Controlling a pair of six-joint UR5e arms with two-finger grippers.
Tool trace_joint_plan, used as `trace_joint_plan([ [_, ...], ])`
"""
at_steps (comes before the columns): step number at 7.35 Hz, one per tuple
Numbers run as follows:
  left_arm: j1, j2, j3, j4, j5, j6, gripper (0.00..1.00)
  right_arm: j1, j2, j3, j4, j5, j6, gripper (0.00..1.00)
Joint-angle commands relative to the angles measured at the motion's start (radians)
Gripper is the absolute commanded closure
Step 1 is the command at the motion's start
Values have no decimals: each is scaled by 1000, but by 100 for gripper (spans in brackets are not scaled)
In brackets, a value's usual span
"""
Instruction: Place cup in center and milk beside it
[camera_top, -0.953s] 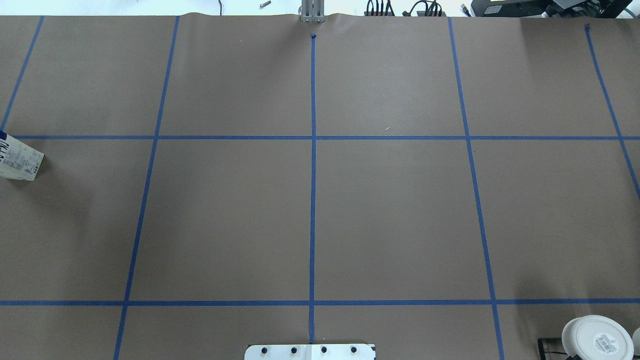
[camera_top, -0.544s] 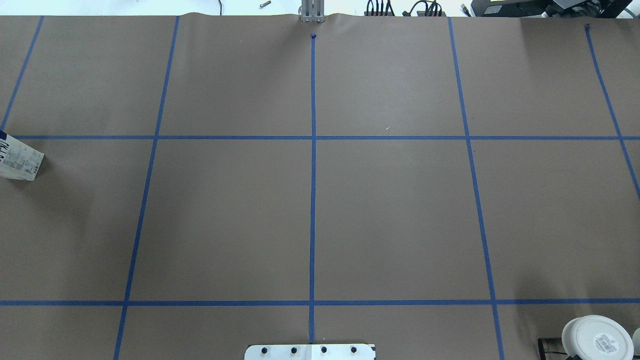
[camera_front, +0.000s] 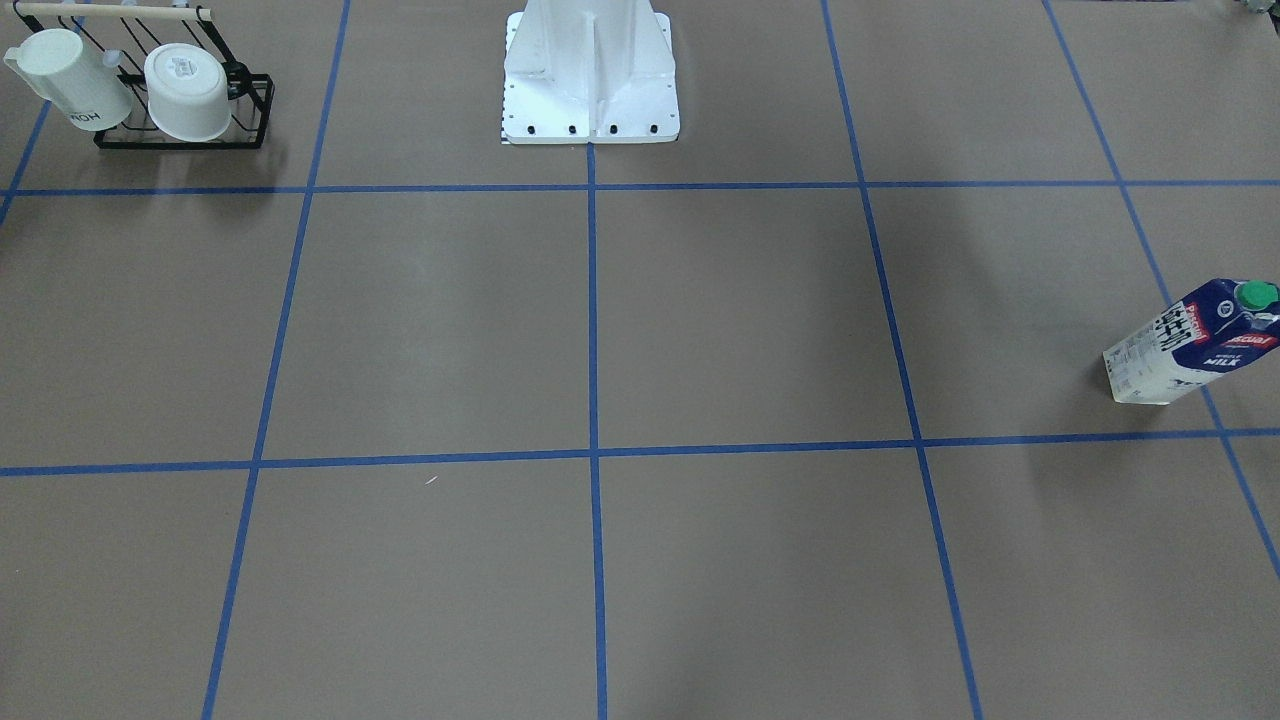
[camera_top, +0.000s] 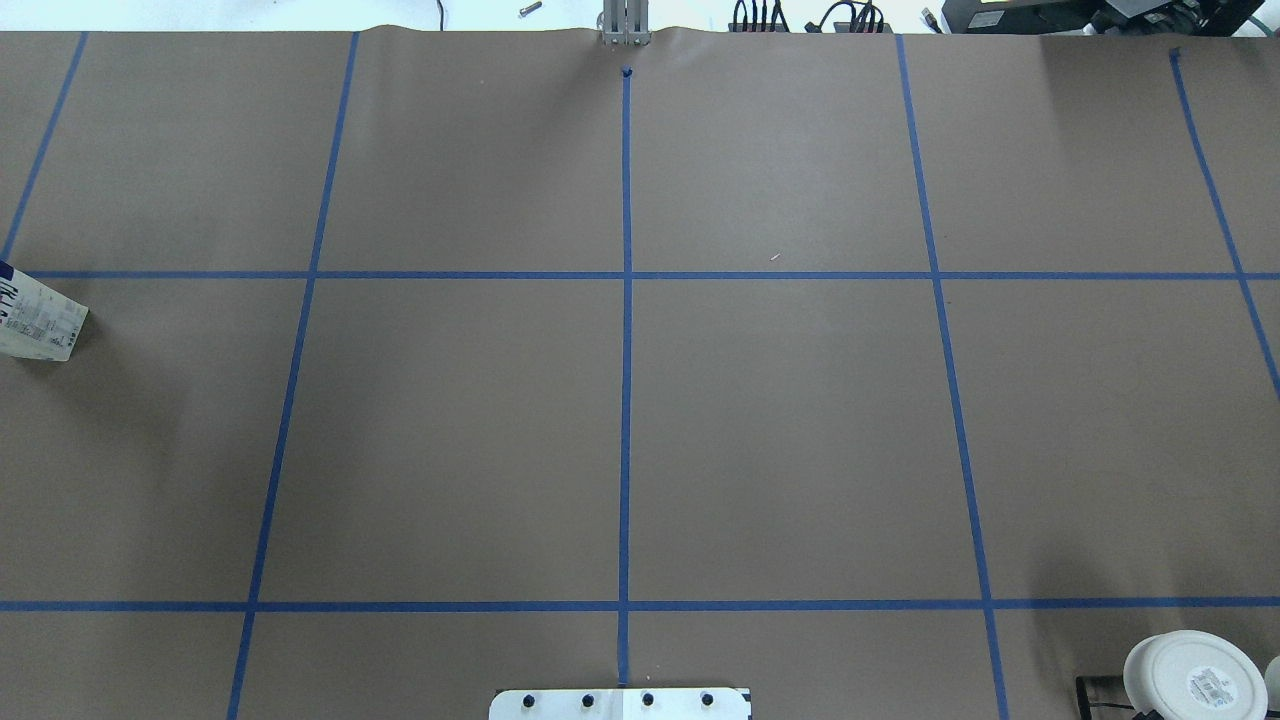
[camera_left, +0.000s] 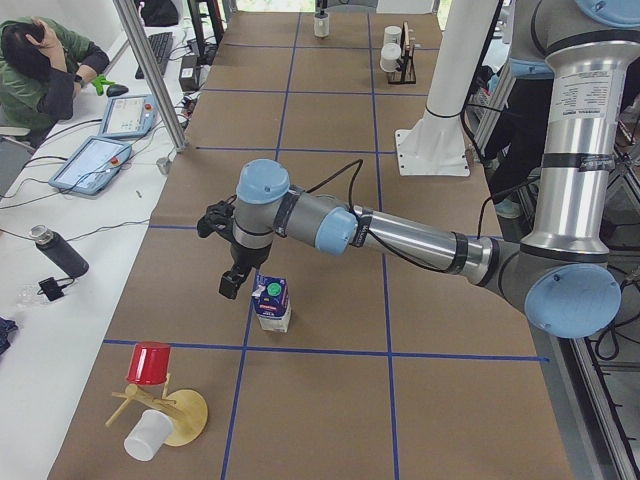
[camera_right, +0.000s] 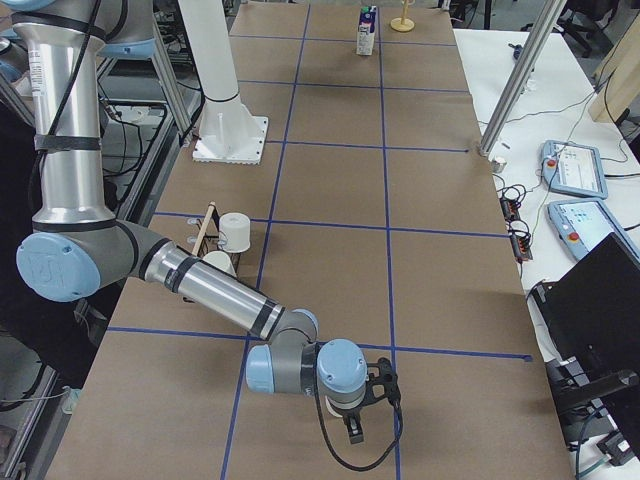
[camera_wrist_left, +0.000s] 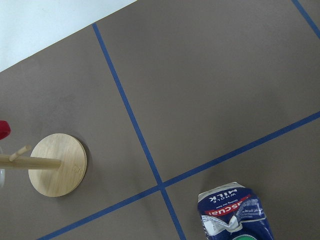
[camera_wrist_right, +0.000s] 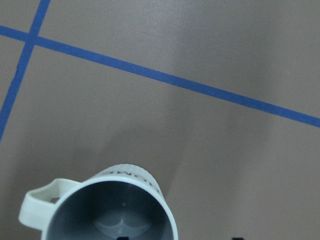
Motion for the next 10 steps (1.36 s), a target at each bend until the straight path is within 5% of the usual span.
trace_joint_plan([
  [1, 0, 0, -1, 0, 0, 0, 2, -1, -4, -5, 12, 1, 7, 89],
  [6, 0, 0, 0, 0, 0, 0, 2, -13, 0, -5, 9, -1, 10, 86],
  [7, 0, 0, 0, 0, 0, 2, 2, -14, 0, -4, 10, 1, 11, 100],
  [10, -2, 3, 0, 0, 0, 0, 2, -6, 15, 41, -3, 97, 13, 100],
])
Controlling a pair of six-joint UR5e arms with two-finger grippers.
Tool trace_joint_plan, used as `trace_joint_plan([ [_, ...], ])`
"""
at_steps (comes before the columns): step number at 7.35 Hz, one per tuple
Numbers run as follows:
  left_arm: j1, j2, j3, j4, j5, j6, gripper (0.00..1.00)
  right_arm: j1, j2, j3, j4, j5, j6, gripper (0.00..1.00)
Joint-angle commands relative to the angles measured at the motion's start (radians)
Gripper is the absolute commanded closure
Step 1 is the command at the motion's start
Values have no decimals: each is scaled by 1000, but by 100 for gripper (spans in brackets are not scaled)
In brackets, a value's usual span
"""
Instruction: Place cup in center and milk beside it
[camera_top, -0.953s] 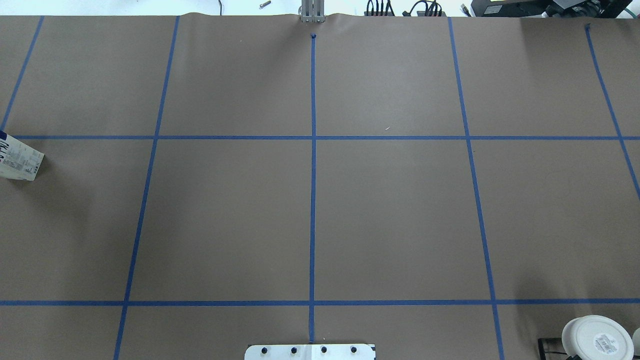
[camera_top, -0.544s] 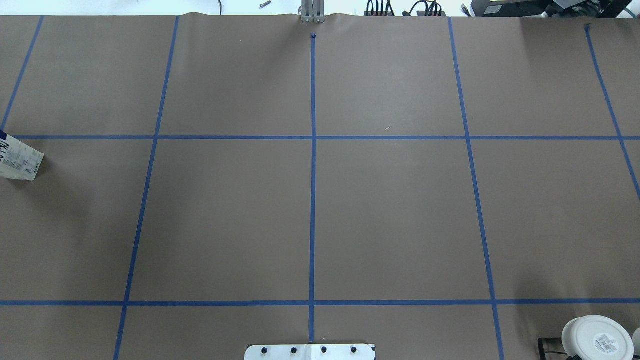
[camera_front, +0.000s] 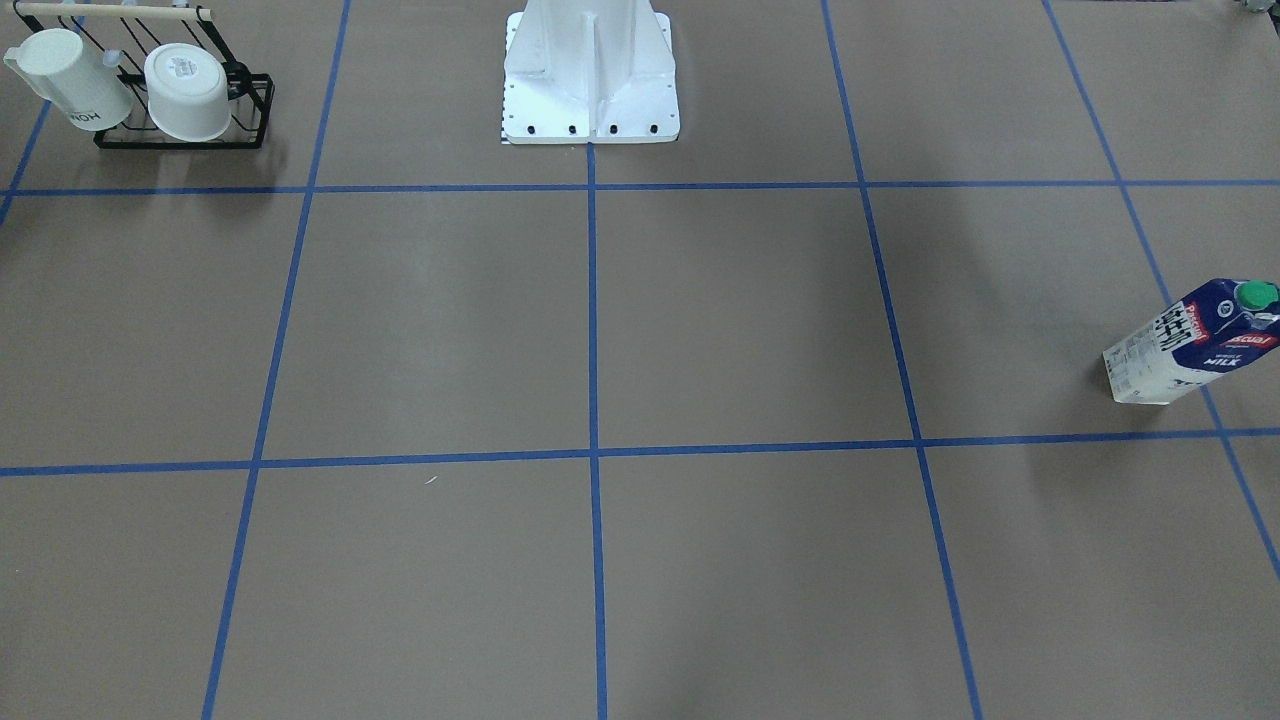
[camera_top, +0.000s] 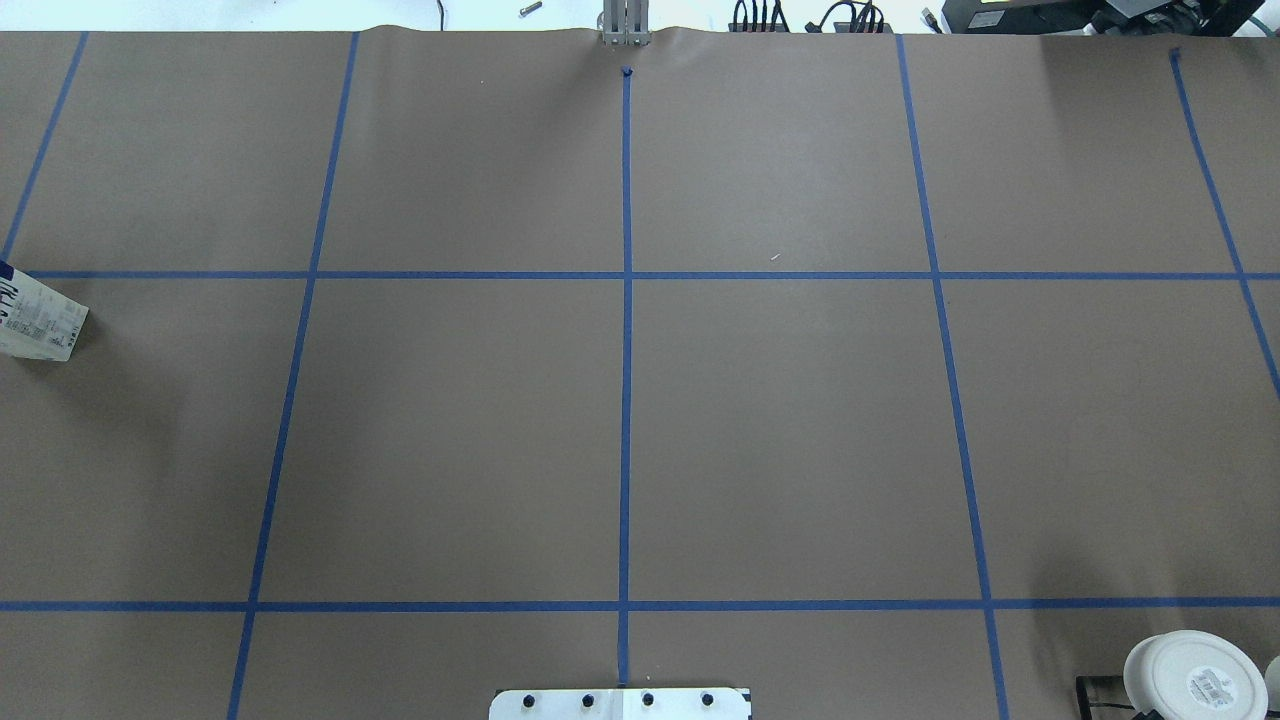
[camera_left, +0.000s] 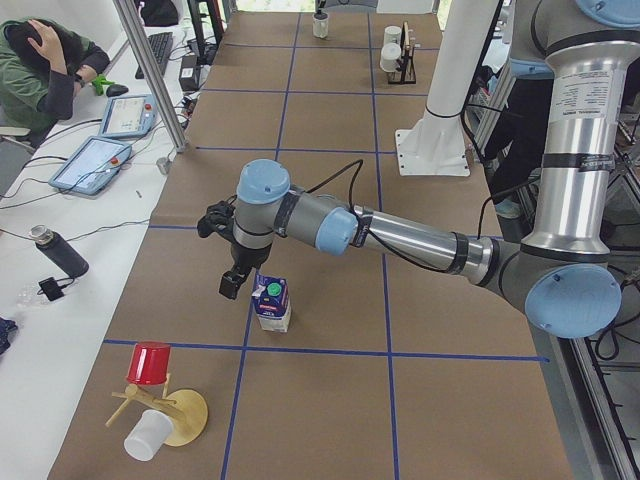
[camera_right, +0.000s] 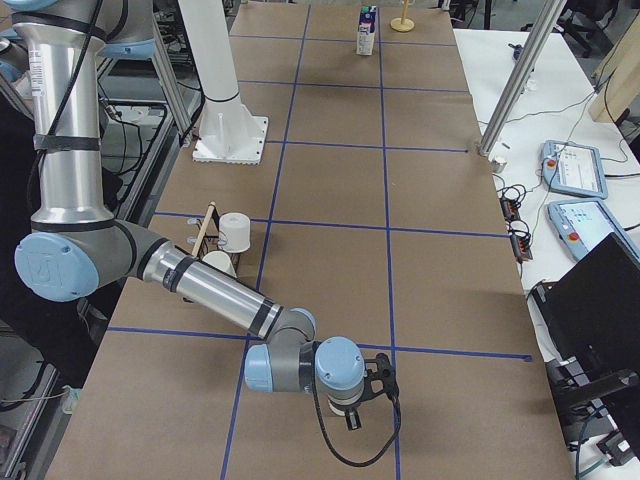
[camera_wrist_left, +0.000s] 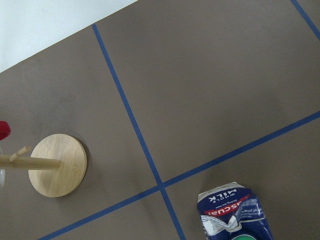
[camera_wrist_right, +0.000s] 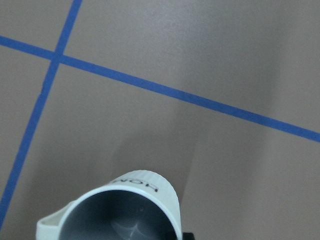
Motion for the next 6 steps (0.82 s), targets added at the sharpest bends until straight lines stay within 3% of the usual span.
trace_joint_plan([
  [1, -1, 1, 2, 0, 0, 1, 2, 5, 25, 15, -6, 57, 14, 100],
  [3, 0, 0, 9, 0, 0, 0, 2, 4, 62, 55, -6, 63, 194, 100],
  [6, -1, 1, 6, 0, 0, 0, 2, -112, 64, 275, -6, 101, 638, 100],
])
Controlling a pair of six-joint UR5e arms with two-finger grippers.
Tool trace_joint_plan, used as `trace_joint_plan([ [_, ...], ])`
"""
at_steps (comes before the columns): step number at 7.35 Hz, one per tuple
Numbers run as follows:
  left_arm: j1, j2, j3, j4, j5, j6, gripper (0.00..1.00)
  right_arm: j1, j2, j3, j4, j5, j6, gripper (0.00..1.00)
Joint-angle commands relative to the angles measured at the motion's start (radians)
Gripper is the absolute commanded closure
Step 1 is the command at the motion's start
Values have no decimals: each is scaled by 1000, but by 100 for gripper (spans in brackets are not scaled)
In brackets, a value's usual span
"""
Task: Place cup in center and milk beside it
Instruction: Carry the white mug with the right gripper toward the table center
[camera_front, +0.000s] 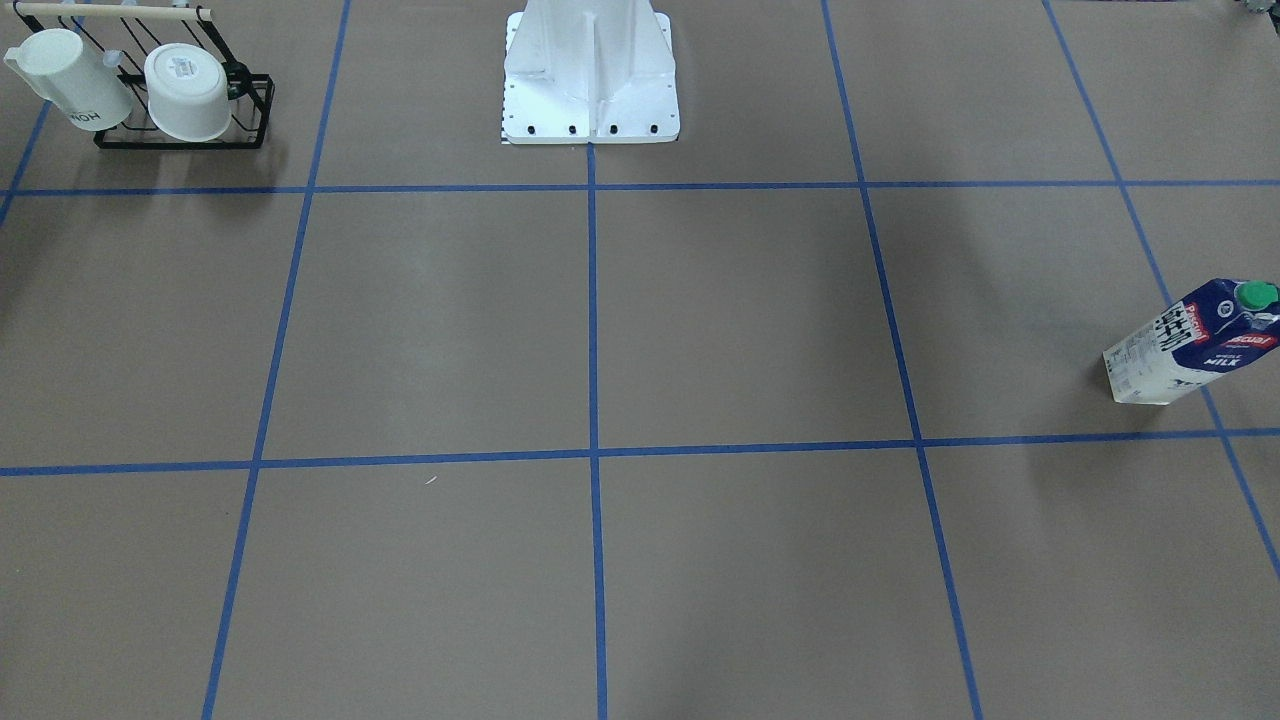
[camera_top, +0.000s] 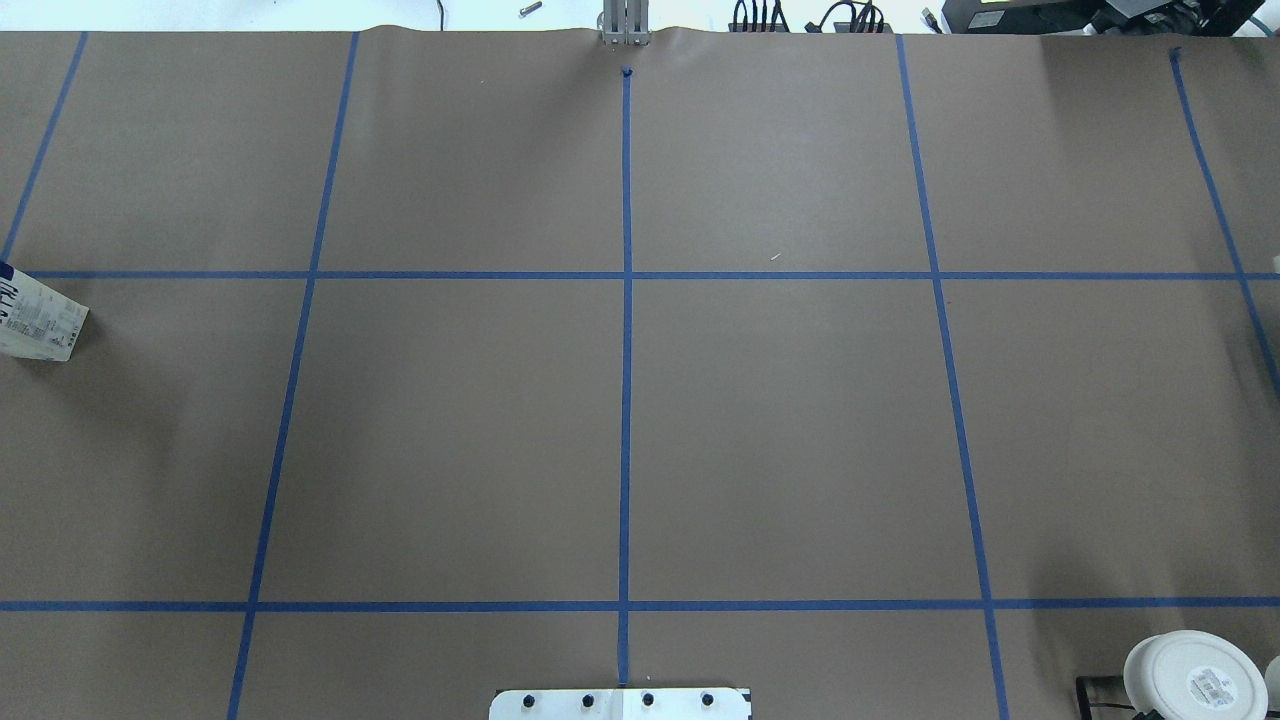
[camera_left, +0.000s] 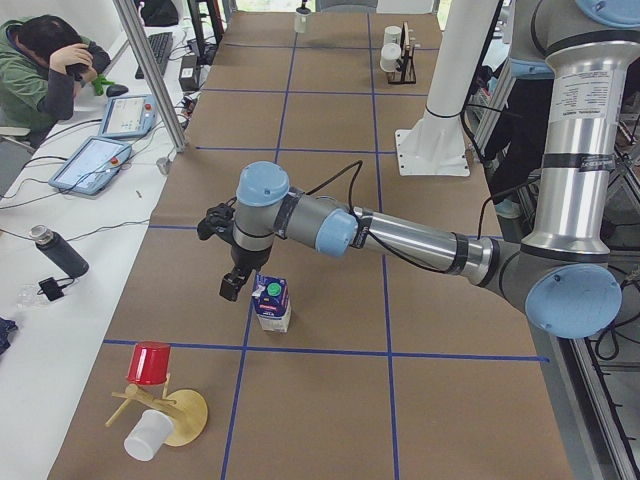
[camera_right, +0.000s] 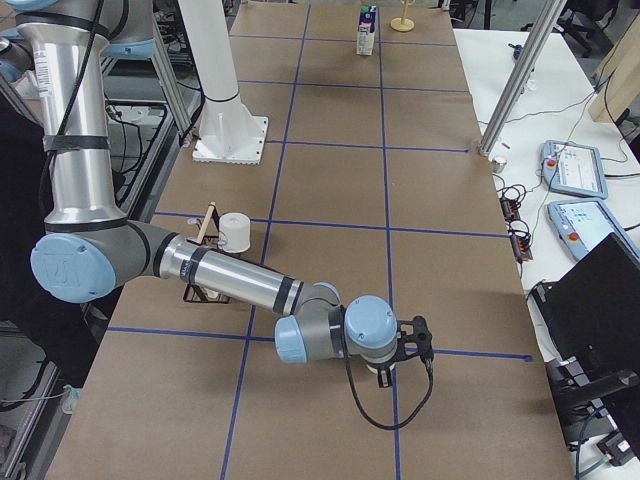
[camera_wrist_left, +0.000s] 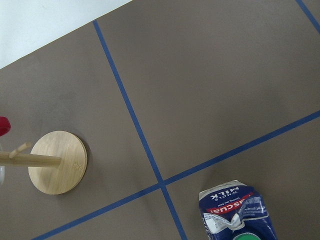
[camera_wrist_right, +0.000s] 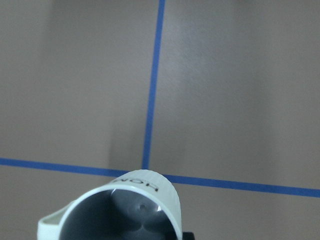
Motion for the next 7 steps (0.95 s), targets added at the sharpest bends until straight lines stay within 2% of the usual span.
trace_joint_plan([
  [1, 0, -1, 1, 0, 0, 0, 2, -124, 2, 184, 0, 15, 337, 100],
  [3, 0, -1, 2, 0, 0, 0, 2, -244, 40, 310, -5, -8, 618, 100],
  [5, 0, -1, 4, 0, 0, 0, 2, -404, 109, 411, -32, -116, 905, 100],
  [6, 0, -1, 5, 0, 0, 0, 2, -498, 182, 474, -154, -207, 1009, 100],
  [7, 0, 1, 7, 0, 0, 0, 2, -591, 256, 549, -330, -300, 1061, 100],
])
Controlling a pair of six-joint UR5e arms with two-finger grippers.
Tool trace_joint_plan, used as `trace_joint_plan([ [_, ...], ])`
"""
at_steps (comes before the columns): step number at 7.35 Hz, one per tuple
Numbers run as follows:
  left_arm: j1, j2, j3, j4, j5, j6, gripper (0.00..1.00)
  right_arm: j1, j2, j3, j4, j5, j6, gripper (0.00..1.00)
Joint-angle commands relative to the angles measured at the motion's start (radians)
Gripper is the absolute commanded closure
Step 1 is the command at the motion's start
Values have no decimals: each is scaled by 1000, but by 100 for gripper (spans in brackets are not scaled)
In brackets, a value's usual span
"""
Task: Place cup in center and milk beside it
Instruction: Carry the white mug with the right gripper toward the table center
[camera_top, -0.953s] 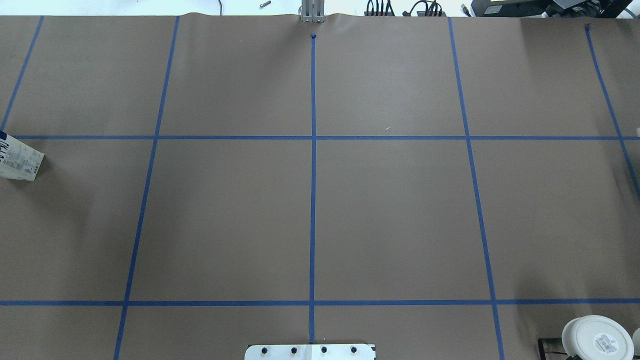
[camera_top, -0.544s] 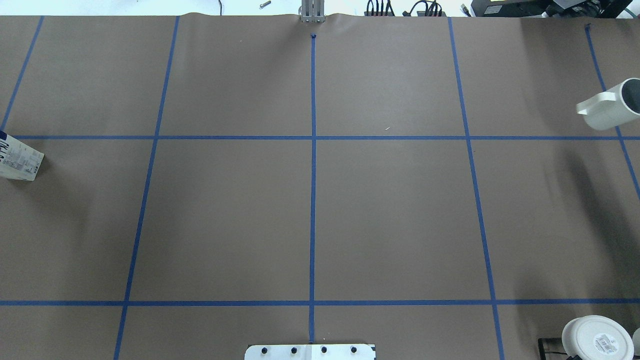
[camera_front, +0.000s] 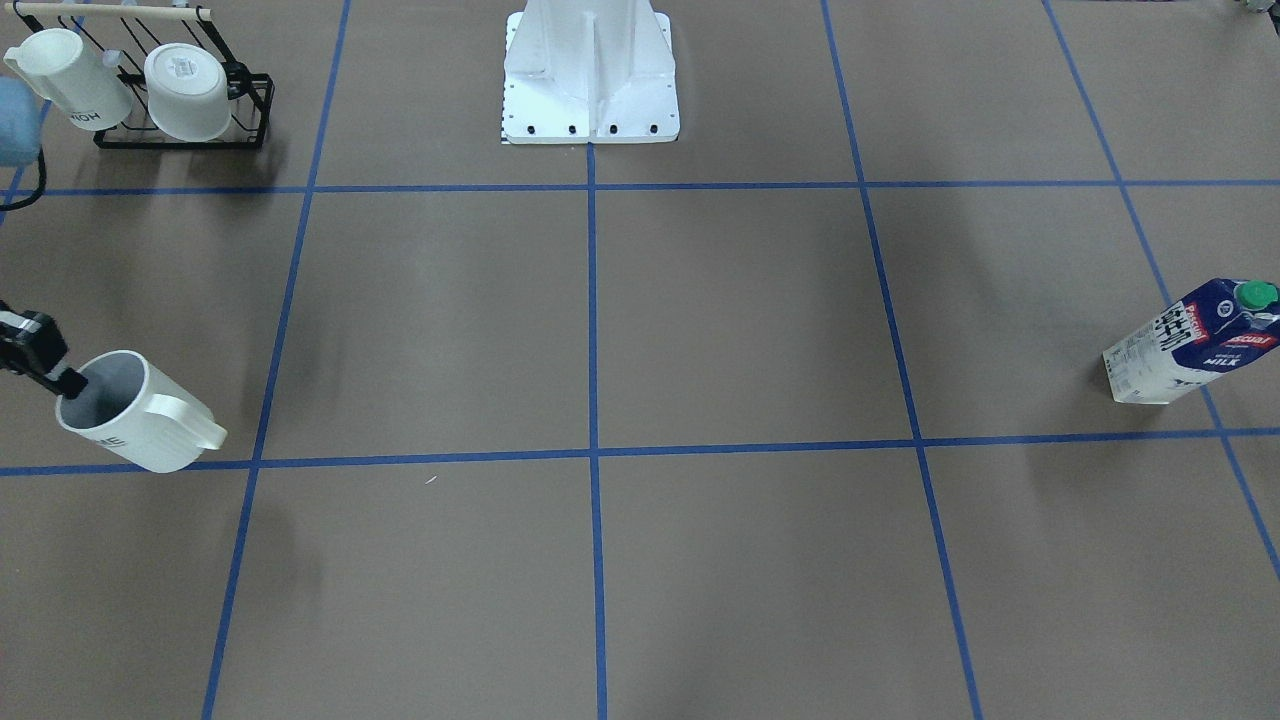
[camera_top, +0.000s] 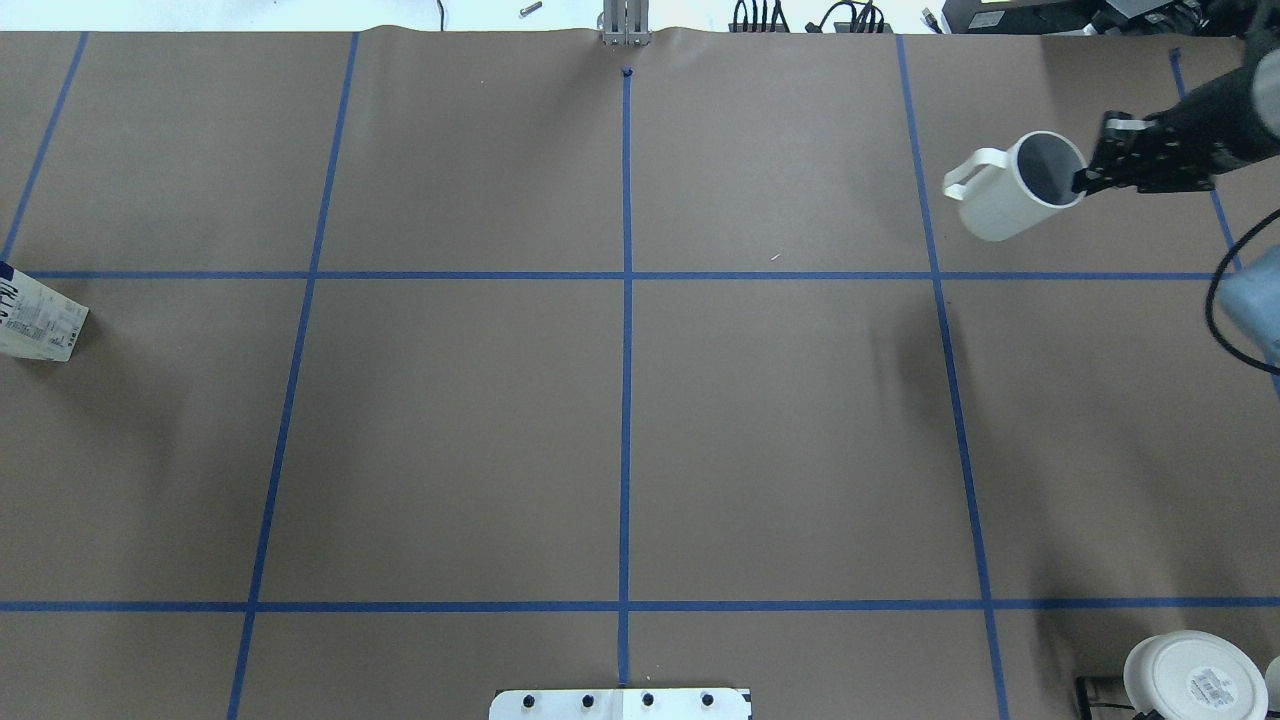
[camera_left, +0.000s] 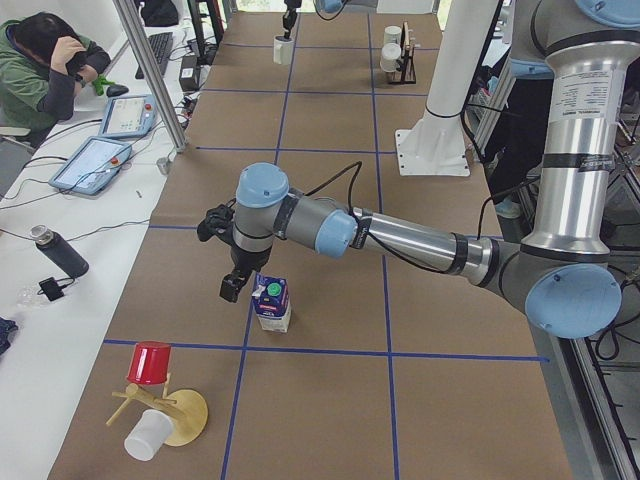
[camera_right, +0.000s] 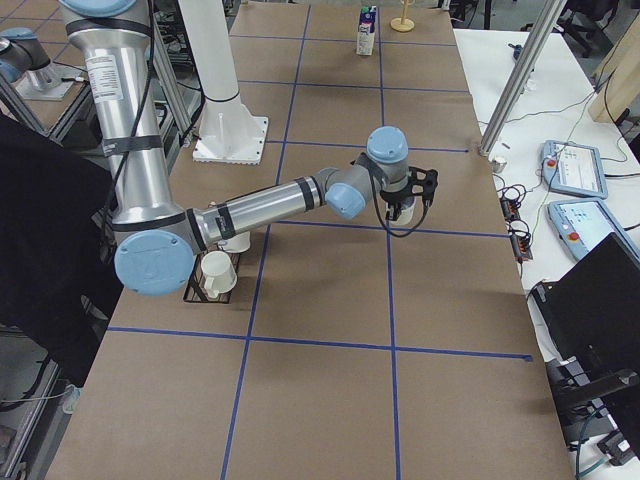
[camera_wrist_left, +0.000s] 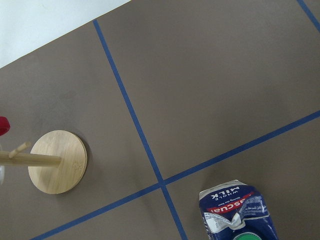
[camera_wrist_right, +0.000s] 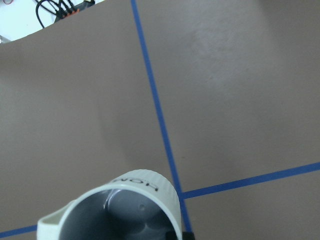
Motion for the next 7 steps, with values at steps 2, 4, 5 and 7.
trace_joint_plan([
  [2, 0, -1, 2, 0, 0, 0, 2, -289, 251, 115, -417, -265, 282, 100],
  [4, 0, -1, 3, 0, 0, 0, 2, -479, 391, 99, -560, -411, 604, 100],
  [5, 0, -1, 2, 0, 0, 0, 2, -531, 457, 66, -598, -431, 751, 100],
  [7, 0, -1, 3, 0, 0, 0, 2, -593, 592, -125, -597, -451, 987, 100],
])
